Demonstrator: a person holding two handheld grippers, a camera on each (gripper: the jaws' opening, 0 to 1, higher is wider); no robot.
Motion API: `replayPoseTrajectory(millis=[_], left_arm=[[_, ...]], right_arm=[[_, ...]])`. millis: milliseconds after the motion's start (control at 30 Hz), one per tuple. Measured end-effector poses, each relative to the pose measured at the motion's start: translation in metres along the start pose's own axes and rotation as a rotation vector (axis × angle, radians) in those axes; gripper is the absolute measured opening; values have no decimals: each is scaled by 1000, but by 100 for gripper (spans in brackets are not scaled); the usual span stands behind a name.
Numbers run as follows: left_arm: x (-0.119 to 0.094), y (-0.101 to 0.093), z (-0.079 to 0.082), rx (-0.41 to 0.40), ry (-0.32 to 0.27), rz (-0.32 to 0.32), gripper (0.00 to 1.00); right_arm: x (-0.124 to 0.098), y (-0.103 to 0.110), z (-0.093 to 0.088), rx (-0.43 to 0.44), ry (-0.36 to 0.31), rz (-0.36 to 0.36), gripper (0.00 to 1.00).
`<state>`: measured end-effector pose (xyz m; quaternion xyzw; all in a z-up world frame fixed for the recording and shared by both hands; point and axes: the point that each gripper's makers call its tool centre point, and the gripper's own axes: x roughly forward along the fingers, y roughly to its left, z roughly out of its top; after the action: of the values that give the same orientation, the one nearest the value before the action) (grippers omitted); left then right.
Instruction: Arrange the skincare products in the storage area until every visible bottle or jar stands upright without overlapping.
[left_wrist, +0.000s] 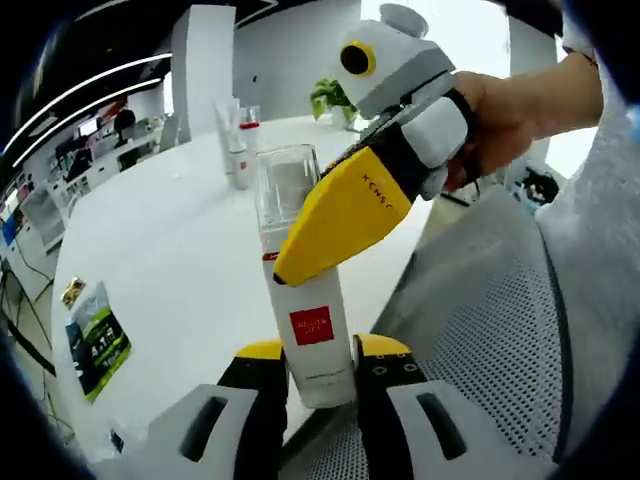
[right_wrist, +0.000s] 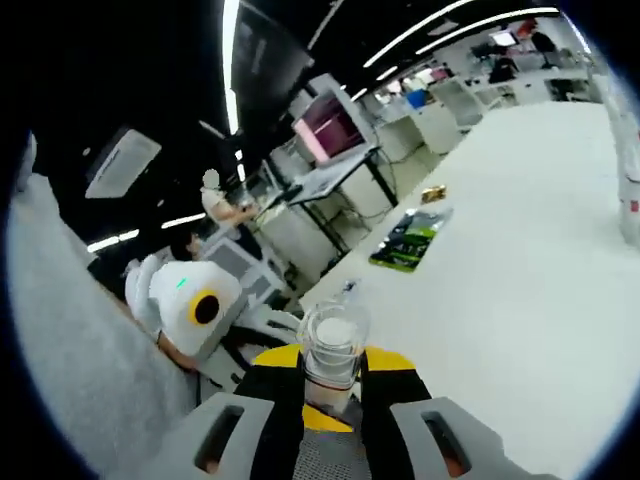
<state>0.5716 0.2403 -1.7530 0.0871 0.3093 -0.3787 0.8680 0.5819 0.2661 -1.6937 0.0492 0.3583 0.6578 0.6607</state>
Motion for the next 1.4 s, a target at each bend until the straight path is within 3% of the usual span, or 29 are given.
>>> replayPoseTrajectory(millis=[67,100,200,367,467,667,700,833,900,1067,1233,1333,1400], left_arm=[[0,-7,2,-17,-9,-36,24],[0,-9,4,-9,-18,-46,24],[-1,-13,7,-27,-37,-73,25],[0,-15,6,-17,-33,-77,24],[-2,-6,4,-64,-17,-41,23],[-1,11,-10,-65,46,56,22],[-2,13,-11,-64,50,65,22],[-4,24,-15,-87,62,120,22],[-4,26,-18,-126,75,131,22],[-4,31,-19,-116,75,161,22],[-4,31,-21,-81,90,175,23],[-5,33,-20,-98,84,177,23],[-5,34,-20,-95,80,177,23]], right_arm=[[-4,8,-3,-84,42,60,15],[-6,13,-2,-149,49,98,15],[-10,22,0,-236,51,164,15],[-8,20,-2,-255,77,193,15],[-6,18,1,-236,59,182,16],[7,2,-3,-62,37,46,15],[9,0,-2,-30,19,28,15],[15,-11,3,230,-100,-74,17],[17,-16,-2,344,-111,-132,18],[18,-23,1,477,-178,-224,19],[20,-29,5,509,-209,-282,20],[21,-29,8,417,-189,-302,18],[22,-27,9,402,-180,-290,18]])
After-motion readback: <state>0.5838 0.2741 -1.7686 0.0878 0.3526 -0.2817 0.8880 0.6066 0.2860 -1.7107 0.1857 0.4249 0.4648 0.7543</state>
